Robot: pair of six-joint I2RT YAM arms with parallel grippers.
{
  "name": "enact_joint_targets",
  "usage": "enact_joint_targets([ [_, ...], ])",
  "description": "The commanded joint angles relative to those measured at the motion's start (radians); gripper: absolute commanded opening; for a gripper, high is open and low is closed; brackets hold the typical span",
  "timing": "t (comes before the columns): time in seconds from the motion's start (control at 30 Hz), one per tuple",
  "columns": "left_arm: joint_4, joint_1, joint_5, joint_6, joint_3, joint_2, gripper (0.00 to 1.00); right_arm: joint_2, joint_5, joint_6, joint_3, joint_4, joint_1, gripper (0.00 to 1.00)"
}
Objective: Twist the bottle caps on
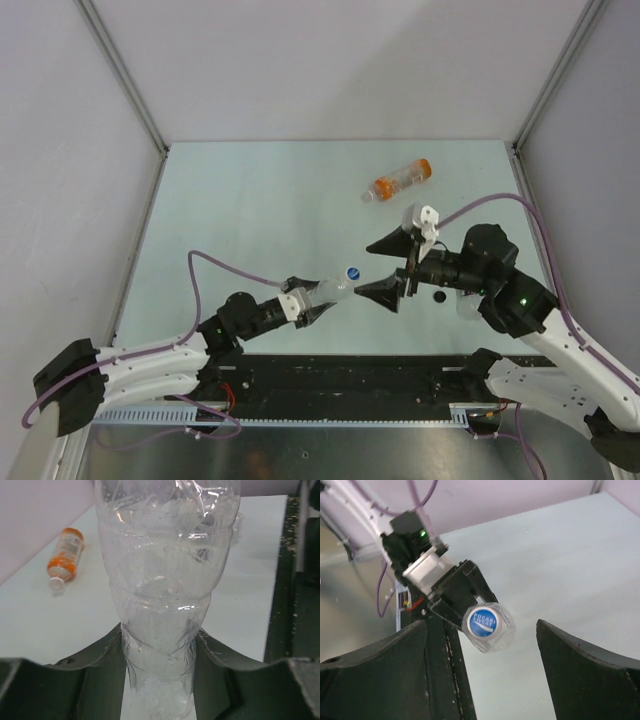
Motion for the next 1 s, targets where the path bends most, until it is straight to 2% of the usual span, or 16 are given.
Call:
enact_joint_targets([
  [0.0,0.052,0.021,0.149,-0.027,-0.037,-0.066,0.00,-0.056,-0.210,-0.273,-0.061,0.024,0.009,0.93],
  [0.13,0.050,0.078,0.243,-0.065,-0.063,-0.114,0.00,-0.074,-0.339,-0.442,-0.088,0.009,0.010,0.89],
  [0.37,0.049,0.105,0.329,-0.080,-0.081,-0.142,0.00,-0.052,-0.450,-0.586,-0.090,0.018,0.023,0.81],
  [0.63,0.047,0.107,0.362,-0.081,-0.083,-0.144,0.00,-0.002,-0.396,-0.519,-0.090,0.136,0.047,0.79],
  [0.97,0.047,0.108,0.372,-0.083,-0.076,-0.133,0.00,0.046,-0.400,-0.486,-0.090,0.196,0.075,0.67],
])
